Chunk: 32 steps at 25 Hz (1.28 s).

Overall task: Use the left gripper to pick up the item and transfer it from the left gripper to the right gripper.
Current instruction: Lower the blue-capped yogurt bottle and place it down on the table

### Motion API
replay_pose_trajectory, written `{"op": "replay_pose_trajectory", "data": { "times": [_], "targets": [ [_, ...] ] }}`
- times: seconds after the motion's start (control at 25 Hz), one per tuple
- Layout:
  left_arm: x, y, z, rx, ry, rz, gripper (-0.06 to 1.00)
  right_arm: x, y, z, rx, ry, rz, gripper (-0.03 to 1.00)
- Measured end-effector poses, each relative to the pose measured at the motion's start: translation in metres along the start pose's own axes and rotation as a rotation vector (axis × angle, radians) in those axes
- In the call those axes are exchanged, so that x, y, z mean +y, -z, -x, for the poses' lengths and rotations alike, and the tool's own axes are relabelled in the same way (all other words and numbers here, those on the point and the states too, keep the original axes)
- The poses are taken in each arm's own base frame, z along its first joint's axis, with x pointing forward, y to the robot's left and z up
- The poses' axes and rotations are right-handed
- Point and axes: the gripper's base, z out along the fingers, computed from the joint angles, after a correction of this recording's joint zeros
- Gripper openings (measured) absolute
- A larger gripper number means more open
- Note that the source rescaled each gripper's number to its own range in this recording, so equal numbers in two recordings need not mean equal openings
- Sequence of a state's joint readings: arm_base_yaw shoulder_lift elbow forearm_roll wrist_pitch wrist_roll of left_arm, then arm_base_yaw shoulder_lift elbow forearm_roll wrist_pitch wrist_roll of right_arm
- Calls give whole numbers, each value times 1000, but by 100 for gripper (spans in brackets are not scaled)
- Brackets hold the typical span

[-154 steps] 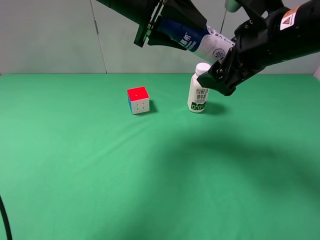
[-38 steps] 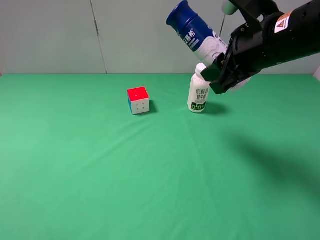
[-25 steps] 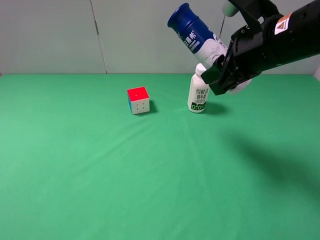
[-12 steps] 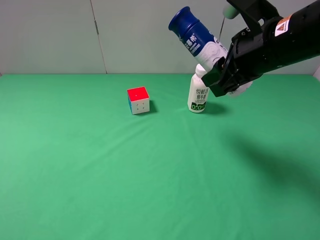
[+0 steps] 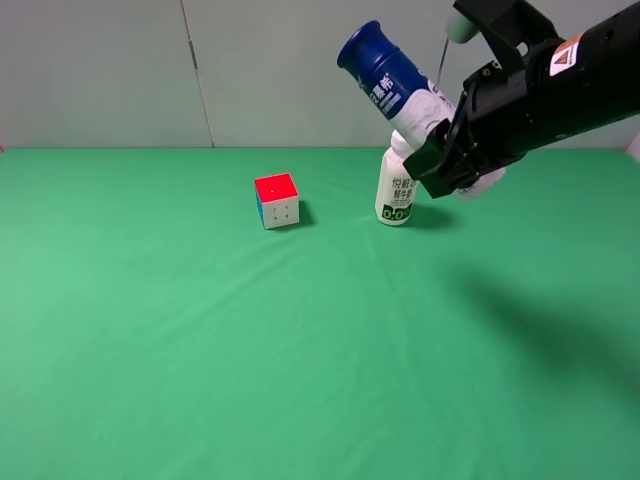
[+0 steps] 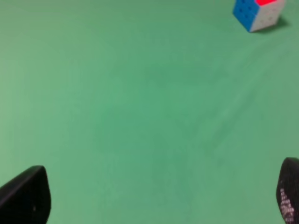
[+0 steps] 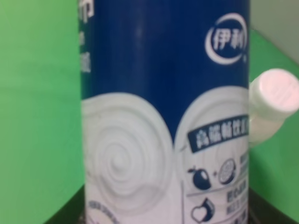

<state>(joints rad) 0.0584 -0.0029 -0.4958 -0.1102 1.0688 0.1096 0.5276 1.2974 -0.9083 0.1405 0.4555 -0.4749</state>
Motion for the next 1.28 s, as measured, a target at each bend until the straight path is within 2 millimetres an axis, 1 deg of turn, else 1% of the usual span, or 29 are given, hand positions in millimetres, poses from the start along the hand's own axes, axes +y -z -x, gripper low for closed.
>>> {"op": "replay_pose_trajectory", "data": {
  "times": [0.16, 0.4, 0.56, 0.8, 0.92, 1.28],
  "targets": [
    [0, 0, 0, 0, 6, 8, 96, 2, 0, -4, 42, -40, 21, 2],
    [0, 0, 0, 0, 6, 8, 96, 6, 1, -13, 153, -150, 55, 2],
    [0, 0, 0, 0, 6, 8, 96, 7, 3, -20, 230, -220, 48, 2],
    [0, 0, 0, 0, 6, 9, 96, 4, 4, -27, 301, -309, 9, 2],
    [0, 0, 0, -1, 6, 9, 96, -4, 6, -33, 335, -358, -11, 2],
    [0, 0, 0, -1, 6, 9, 95, -41, 11, -56, 412, -507, -102, 2]
  ]
}}
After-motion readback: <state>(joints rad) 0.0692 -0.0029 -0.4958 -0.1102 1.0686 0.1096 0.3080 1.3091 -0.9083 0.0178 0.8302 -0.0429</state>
